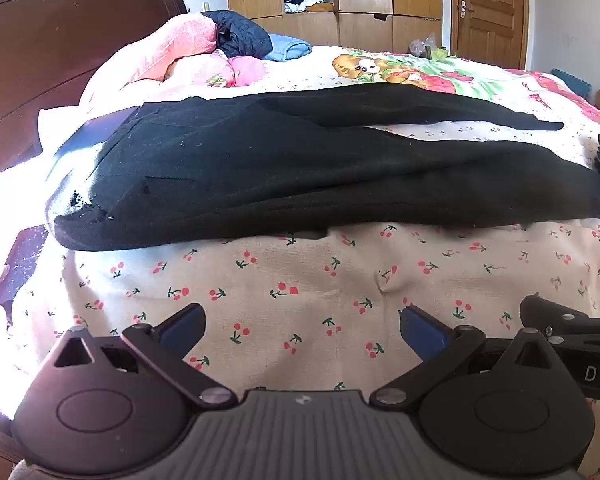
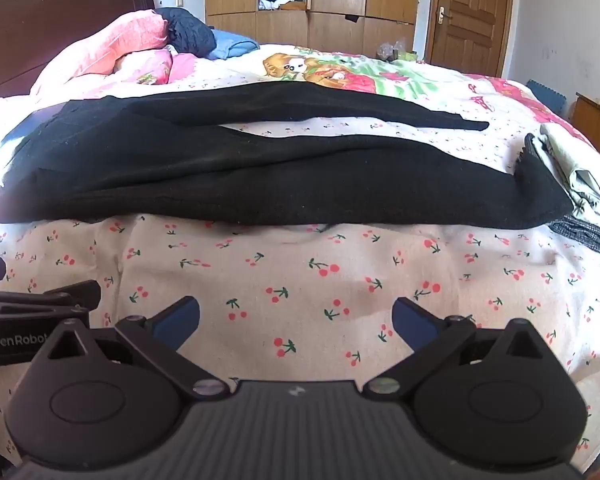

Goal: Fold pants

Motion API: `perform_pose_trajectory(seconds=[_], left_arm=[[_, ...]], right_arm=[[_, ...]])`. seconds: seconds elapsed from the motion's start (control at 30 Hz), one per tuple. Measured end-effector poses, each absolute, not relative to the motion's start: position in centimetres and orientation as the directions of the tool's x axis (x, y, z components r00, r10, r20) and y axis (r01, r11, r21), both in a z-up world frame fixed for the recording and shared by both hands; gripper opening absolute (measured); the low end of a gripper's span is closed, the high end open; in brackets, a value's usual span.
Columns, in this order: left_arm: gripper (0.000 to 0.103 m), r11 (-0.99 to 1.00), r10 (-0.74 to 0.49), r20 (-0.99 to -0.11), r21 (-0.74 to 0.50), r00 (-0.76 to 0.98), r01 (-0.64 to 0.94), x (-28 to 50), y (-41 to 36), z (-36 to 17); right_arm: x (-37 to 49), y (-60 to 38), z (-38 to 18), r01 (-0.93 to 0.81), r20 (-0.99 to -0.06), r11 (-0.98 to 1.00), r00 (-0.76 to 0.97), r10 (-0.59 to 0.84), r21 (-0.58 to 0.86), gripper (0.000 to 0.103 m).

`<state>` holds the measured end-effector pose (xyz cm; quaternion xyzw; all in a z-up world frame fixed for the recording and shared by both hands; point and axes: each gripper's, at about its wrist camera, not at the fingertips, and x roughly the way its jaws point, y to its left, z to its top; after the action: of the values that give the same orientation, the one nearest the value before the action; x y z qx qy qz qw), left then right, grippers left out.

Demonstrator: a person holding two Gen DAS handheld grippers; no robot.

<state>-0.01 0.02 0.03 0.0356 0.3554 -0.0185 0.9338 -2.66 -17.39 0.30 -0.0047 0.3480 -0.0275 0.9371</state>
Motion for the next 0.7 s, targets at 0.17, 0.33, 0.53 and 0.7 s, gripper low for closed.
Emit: perform_pose_trajectory(seconds=[0.17, 0.33, 0.53, 0.7], left_arm=[[0.103, 0.996, 0.003, -0.658, 0.070, 0.753, 0.057, -0.18, -0.18, -0.02], [0.103, 0.997, 0.000, -0.656, 0.062, 0.754, 0.054, -0.46, 0.08, -0.14], [0.103, 0.997, -0.005, -0.668, 0.053, 0.744, 0.053, -0.12, 0.01, 0.14], [0.103, 0.998, -0.003, -0.665, 0.050, 0.747, 0.048, -0.10, -0.02, 0.06]], right_arm=[[-2.65, -17.31, 0.26, 0.048, -0.655, 0.998, 0.754, -0.057, -0.032, 0.102], [-2.50, -17.36, 0.04, 0.050, -0.656, 0.998, 0.753, -0.057, -0.030, 0.102], [-2.51, -17.46, 0.13, 0.050, -0.658, 0.998, 0.751, -0.058, -0.031, 0.102], [-2.59, -17.41, 0.19, 0.055, -0.657, 0.998, 0.751, -0.065, -0.035, 0.102]])
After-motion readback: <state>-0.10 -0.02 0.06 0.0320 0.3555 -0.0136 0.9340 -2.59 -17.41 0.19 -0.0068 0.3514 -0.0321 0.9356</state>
